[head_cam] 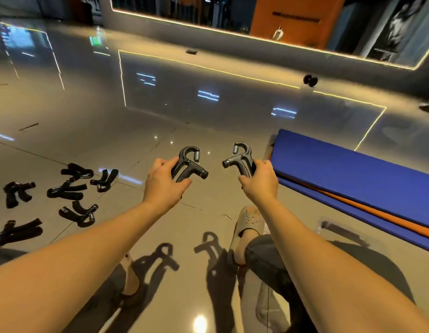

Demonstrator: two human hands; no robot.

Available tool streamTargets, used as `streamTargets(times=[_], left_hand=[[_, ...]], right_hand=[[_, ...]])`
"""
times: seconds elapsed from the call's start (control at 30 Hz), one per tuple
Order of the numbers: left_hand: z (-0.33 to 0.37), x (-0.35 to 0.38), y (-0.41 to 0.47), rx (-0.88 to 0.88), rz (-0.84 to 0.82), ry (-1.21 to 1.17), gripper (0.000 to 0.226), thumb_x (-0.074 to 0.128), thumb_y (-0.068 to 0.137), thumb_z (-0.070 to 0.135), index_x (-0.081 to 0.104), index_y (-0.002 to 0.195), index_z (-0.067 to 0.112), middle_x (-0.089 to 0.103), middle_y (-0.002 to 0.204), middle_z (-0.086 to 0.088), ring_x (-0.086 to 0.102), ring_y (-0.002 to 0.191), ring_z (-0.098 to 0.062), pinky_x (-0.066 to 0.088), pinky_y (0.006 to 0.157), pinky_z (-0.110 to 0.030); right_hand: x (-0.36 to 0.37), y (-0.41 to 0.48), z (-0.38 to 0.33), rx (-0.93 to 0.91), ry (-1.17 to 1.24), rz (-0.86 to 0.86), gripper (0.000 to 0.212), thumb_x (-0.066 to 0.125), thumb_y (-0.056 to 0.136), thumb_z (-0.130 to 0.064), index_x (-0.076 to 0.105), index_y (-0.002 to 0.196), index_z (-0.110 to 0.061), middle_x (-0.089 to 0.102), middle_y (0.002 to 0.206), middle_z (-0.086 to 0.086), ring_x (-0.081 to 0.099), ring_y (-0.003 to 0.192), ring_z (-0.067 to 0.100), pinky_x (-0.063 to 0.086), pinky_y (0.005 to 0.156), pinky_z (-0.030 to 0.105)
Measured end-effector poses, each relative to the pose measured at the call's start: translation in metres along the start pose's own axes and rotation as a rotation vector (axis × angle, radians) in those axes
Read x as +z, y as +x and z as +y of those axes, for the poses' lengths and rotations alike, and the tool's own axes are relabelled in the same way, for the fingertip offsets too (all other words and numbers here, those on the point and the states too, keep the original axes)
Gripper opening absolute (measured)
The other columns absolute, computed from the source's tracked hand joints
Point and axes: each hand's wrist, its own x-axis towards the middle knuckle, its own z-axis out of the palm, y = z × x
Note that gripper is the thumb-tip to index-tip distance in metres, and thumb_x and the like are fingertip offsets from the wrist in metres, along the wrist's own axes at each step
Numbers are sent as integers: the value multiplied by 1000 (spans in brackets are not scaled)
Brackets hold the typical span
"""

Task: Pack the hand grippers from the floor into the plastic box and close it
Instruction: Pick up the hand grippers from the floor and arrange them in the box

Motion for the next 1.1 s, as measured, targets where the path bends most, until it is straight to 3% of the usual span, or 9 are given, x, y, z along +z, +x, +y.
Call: streamTargets(times=[0.2, 0.4, 0.47, 0.67, 0.77, 0.87, 0.97, 1.1], left_hand=[[79, -21, -47, 167, -42, -87, 65, 80, 82, 36, 54, 141, 25, 46, 105, 4, 57, 96, -21, 57, 78, -37], [145, -14, -83, 302, -96, -136, 65, 81, 82, 35, 54, 141, 24, 48, 108, 4, 56, 96, -16, 54, 73, -23], [164, -5, -93, 345, -132, -143, 66, 81, 82, 34, 54, 141, 23, 48, 108, 3, 55, 98, -15, 47, 70, -15], [209, 44, -120, 414, -257, -118, 67, 83, 80, 34, 56, 140, 19, 50, 107, 4, 53, 87, -6, 39, 69, -9], [225, 78, -126, 444, -349, -82, 69, 84, 79, 35, 56, 140, 19, 48, 104, 6, 51, 86, -5, 44, 72, -14], [236, 114, -127, 450, -429, -56, 70, 85, 77, 32, 57, 140, 19, 47, 101, 7, 52, 87, -9, 56, 77, -31], [235, 157, -127, 458, -510, -62, 67, 86, 77, 29, 59, 137, 22, 44, 97, 20, 55, 82, -8, 56, 70, -29], [233, 208, -116, 458, -606, -19, 69, 85, 78, 31, 56, 139, 21, 49, 104, 13, 58, 91, -11, 56, 76, -28]], right_hand=[[-110, -41, -4, -63, -64, 53, 30, 78, 82, -29, 59, 103, -20, 49, 103, 0, 52, 81, 17, 44, 68, 29], [-203, -70, 22, -43, -96, 115, 27, 78, 80, -27, 62, 99, -19, 51, 102, 1, 51, 79, 19, 34, 57, 25], [-230, -82, 37, -13, -106, 139, 26, 78, 80, -27, 61, 99, -18, 51, 102, 2, 50, 77, 19, 33, 54, 25], [-286, -115, 103, 146, -141, 108, 24, 78, 79, -25, 62, 93, -16, 59, 96, 8, 59, 79, 26, 45, 60, 31], [-296, -124, 144, 218, -144, 103, 22, 79, 78, -24, 61, 88, -17, 59, 94, 8, 61, 77, 26, 50, 61, 34], [-296, -125, 185, 299, -140, 102, 22, 78, 76, -22, 63, 88, -15, 61, 92, 10, 62, 75, 29, 56, 64, 41], [-289, -118, 215, 368, -131, 83, 25, 78, 74, -21, 66, 95, -19, 63, 93, 6, 64, 74, 28, 59, 67, 44], [-277, -109, 255, 415, -122, 71, 25, 82, 74, -24, 64, 90, -25, 66, 88, 1, 65, 69, 19, 57, 61, 34]])
